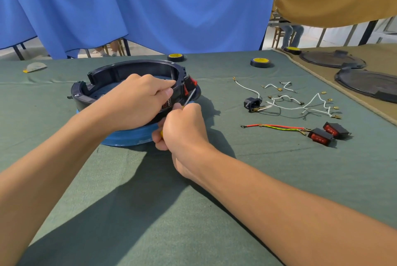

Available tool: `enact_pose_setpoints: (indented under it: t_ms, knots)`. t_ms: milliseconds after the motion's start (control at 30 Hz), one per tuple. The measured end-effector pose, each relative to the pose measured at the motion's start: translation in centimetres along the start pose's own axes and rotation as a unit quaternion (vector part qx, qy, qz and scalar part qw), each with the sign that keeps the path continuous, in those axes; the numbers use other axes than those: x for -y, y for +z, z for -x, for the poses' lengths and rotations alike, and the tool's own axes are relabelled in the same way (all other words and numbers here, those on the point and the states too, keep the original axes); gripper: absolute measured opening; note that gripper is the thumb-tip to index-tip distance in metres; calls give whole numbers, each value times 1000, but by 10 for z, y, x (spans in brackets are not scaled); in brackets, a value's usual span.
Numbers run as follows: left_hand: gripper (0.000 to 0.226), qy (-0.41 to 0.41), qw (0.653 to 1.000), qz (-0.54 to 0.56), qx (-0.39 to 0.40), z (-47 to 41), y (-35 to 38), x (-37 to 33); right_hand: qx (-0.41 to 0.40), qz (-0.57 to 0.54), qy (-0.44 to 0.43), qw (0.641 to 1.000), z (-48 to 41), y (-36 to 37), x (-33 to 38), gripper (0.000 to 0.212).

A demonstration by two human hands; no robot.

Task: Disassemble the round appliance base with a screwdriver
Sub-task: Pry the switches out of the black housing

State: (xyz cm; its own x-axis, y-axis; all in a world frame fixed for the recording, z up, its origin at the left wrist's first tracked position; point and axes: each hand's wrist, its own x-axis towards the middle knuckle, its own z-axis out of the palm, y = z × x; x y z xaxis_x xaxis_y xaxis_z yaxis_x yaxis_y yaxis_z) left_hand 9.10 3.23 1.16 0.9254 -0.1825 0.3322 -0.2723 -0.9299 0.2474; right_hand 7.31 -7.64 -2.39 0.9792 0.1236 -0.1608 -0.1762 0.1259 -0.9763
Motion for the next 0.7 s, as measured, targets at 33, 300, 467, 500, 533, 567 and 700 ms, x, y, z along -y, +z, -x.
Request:
enact_pose_setpoints:
  t_ms: [33, 300, 467, 500, 533, 567, 700]
  knots:
    - [33, -1, 1000, -6, 1, 0, 0, 0, -4, -5, 3, 1000, -1, 0, -1, 10]
    - [33, 8, 988, -142, -68, 8, 11, -3, -86, 58, -57, 993, -8, -15, -2, 25]
    - [38, 32, 977, -180, -112, 7, 17, -2, -65, 109, -108, 986, -7, -19, 2, 20]
    - [40, 36, 976, -183, -116, 8, 19, -1, -69, 108, -110, 986, -8, -20, 2, 20]
    - [43, 40, 974, -189, -121, 8, 19, -1, -79, 120, -123, 982, -8, -21, 4, 19]
    - [44, 42, 971, -200, -127, 9, 21, -2, -92, 141, -142, 975, -10, -25, 6, 17]
    - [43, 32, 948, -274, -161, 11, 24, -12, -118, 228, -162, 953, -30, -50, 25, 14]
